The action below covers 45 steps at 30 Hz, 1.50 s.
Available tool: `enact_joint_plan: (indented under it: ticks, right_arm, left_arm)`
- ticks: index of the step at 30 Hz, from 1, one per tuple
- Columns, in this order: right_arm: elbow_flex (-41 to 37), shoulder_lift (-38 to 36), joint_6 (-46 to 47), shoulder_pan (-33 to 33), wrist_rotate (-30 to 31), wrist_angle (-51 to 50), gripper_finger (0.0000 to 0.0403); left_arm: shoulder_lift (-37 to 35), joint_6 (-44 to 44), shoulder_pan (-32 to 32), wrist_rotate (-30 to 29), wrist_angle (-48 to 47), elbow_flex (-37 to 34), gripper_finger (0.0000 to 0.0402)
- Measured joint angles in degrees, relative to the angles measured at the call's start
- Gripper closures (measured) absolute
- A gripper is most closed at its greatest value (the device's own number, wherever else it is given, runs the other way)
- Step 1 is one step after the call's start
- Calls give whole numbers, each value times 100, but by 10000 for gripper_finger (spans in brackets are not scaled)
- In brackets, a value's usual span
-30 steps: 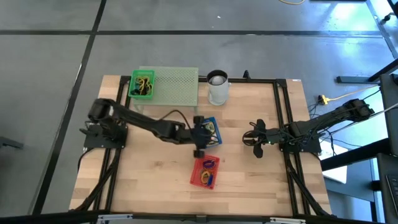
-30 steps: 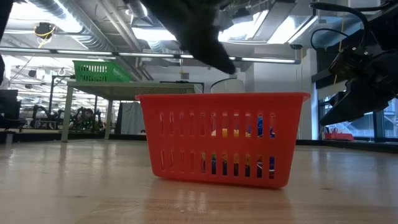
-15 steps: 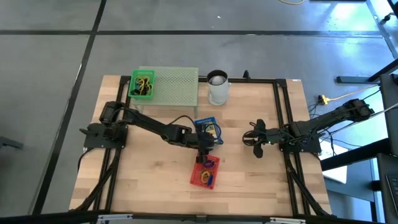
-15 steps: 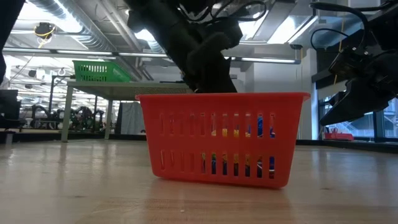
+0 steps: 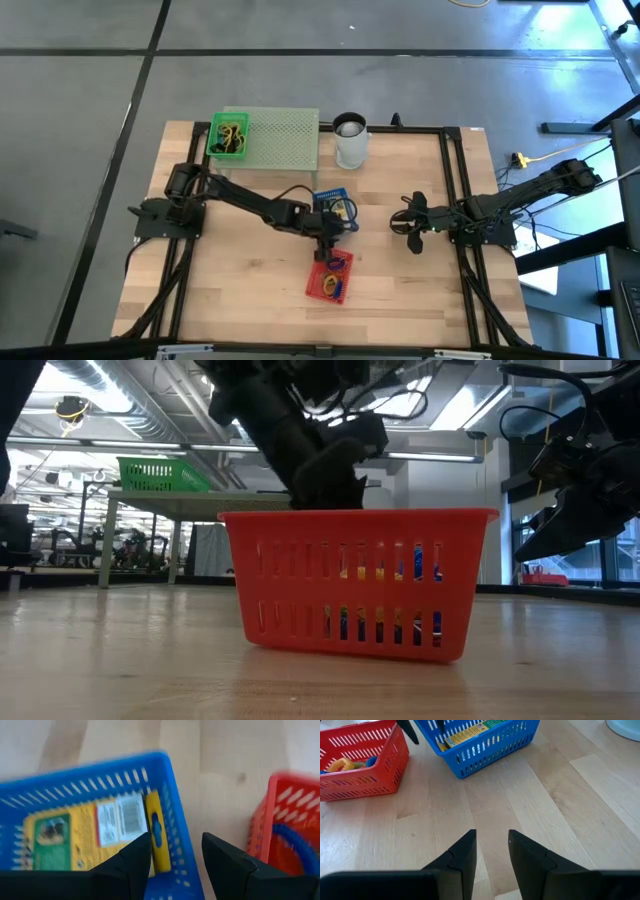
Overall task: Pick & Place Office Desk Supplies
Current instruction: Put the blue bin on the shelf
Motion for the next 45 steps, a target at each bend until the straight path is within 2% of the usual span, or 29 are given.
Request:
enact_joint_plan:
  ticks: [9, 20, 26, 30, 38, 45]
  right_arm:
    - [0, 0, 0, -1, 2, 0, 289]
    - [0, 0, -1, -2, 2, 0, 289]
    - [0, 0, 0, -2, 2, 2, 289]
    - [0, -1, 0, -1, 4, 0, 289]
    - [0, 0, 0, 0, 16, 2, 289]
    - [0, 0, 0, 0, 17, 2, 289]
  left_arm:
    - [71, 30, 0, 65, -275, 0, 259]
    - [65, 158, 0, -34, -397, -1, 392]
    - [36, 475, -38, -45, -389, 31, 398]
    - [30, 879, -136, -51, -570, 397, 399]
    - [-258, 1389, -140, -274, -1895, 1537, 398]
    - [-1156, 1716, 75, -572, -3122, 2107, 398]
